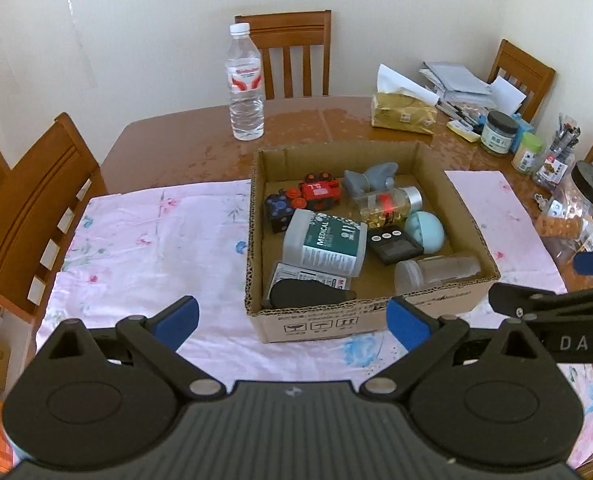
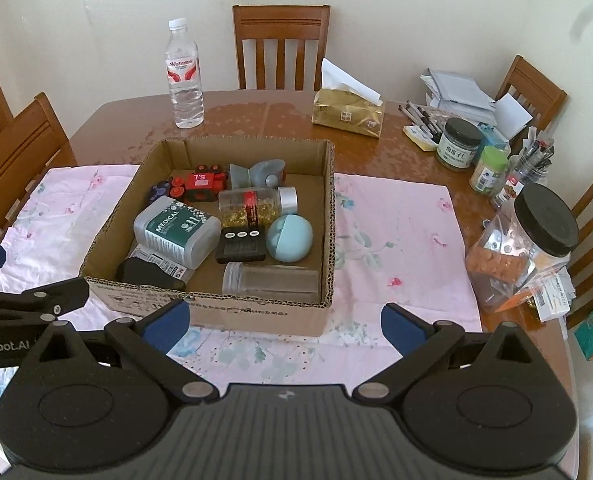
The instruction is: Organize rigid objects
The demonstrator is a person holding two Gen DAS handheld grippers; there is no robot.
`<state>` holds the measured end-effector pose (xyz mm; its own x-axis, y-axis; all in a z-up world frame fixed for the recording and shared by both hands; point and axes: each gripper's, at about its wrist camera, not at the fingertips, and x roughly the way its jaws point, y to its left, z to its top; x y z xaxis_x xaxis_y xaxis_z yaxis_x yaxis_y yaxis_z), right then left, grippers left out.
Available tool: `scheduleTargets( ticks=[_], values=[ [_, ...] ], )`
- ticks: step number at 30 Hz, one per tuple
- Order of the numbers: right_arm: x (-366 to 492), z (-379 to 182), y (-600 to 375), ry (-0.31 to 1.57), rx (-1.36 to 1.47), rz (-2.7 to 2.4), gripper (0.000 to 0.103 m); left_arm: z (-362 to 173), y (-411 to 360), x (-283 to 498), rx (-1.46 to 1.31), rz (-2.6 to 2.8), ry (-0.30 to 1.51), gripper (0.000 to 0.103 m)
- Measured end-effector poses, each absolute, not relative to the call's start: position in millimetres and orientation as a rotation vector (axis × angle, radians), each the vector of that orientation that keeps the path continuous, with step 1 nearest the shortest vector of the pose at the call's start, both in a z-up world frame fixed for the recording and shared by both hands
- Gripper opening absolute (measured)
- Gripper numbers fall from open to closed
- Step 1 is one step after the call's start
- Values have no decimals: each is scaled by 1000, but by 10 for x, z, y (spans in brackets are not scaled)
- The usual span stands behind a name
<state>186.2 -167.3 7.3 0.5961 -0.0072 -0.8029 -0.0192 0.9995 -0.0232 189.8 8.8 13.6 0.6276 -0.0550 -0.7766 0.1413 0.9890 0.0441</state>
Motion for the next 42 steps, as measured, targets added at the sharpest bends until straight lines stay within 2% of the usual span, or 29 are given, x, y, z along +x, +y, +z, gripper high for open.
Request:
scheduleTargets(
  ticks=[42],
  values=[
    [1805, 176, -1666, 908, -28, -20, 103, 242, 116, 1813, 100, -100, 895, 100]
  ],
)
